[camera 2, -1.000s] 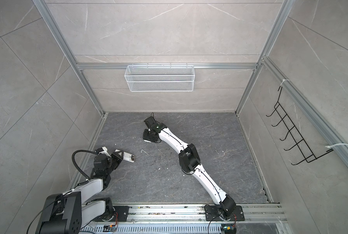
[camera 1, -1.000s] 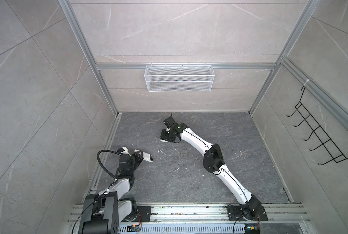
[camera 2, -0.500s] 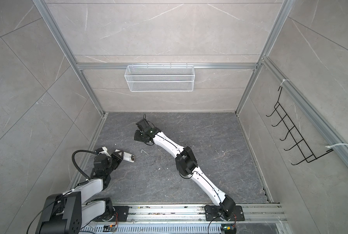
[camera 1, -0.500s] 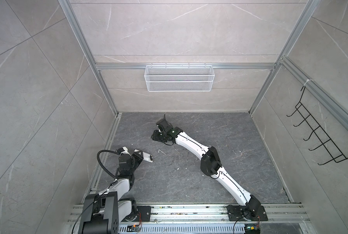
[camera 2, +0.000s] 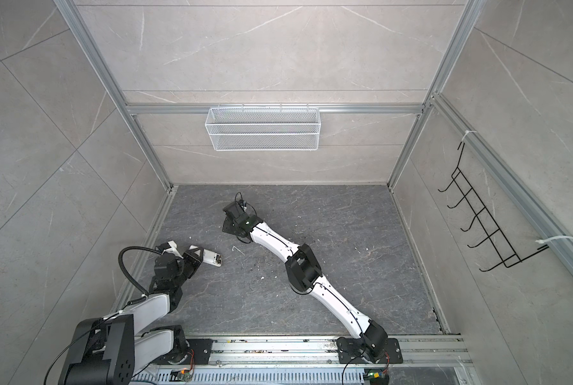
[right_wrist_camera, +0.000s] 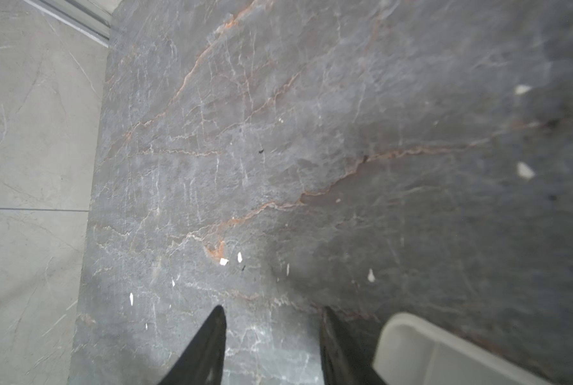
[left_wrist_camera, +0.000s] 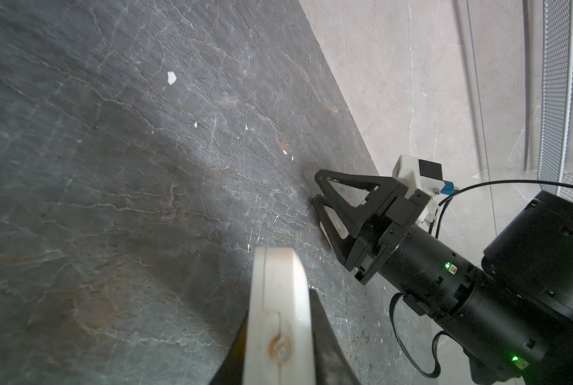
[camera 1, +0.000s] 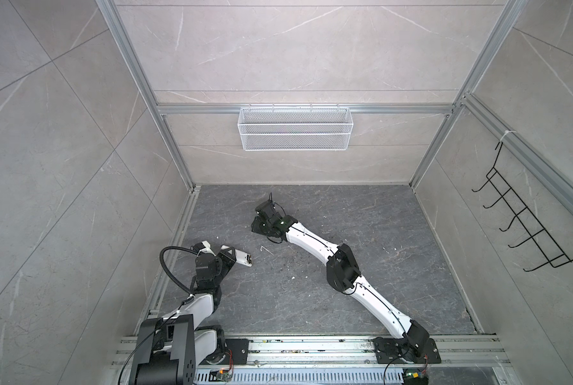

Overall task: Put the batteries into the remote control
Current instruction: 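Align the open right gripper above the small white battery cover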

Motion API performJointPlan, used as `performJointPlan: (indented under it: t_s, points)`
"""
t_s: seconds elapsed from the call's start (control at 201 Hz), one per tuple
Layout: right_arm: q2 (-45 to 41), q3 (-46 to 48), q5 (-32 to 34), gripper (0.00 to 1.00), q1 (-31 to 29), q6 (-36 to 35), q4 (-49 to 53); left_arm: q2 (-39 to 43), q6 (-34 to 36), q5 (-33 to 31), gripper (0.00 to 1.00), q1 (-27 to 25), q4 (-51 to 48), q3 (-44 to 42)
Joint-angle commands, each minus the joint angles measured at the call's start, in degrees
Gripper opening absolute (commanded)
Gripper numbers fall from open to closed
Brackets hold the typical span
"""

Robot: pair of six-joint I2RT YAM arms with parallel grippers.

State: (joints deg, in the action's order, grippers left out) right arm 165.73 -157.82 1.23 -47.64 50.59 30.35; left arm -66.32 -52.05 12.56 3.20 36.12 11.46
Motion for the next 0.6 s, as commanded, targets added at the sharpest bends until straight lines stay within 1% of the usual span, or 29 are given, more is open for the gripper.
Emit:
performJointPlan:
  t_s: [0.0, 0.095, 0.179, 0.204, 0.423, 0.593]
  points:
    - [-2.2, 3.0, 3.6, 0.48, -0.6, 1.1, 4.2, 0.6, 0.2, 0.9, 0.00, 0.1, 3.3, 2.0]
    - [-5.0, 7.0, 5.4, 0.47, -0.7, 1.1, 4.4, 0.6, 0.2, 1.0, 0.00, 0.1, 3.3, 1.9]
    - [-6.7, 8.6, 5.8, 0.47, -0.7, 1.0, 4.5, 0.7, 0.2, 0.9, 0.00, 0.1, 3.3, 1.9]
    - [-6.9, 10.4, 5.8, 0.47, -0.7, 1.0, 4.6, 0.7, 0.2, 1.0, 0.00, 0.1, 3.3, 2.0]
    - [-8.5, 11.8, 6.1, 0.47, -0.6, 0.9, 5.7, 0.8, 0.3, 0.8, 0.00, 0.1, 3.2, 2.0]
    - [-11.1, 15.8, 6.6, 0.47, -0.6, -0.2, 5.9, 0.9, 0.4, 0.9, 0.00, 0.1, 3.0, 2.0]
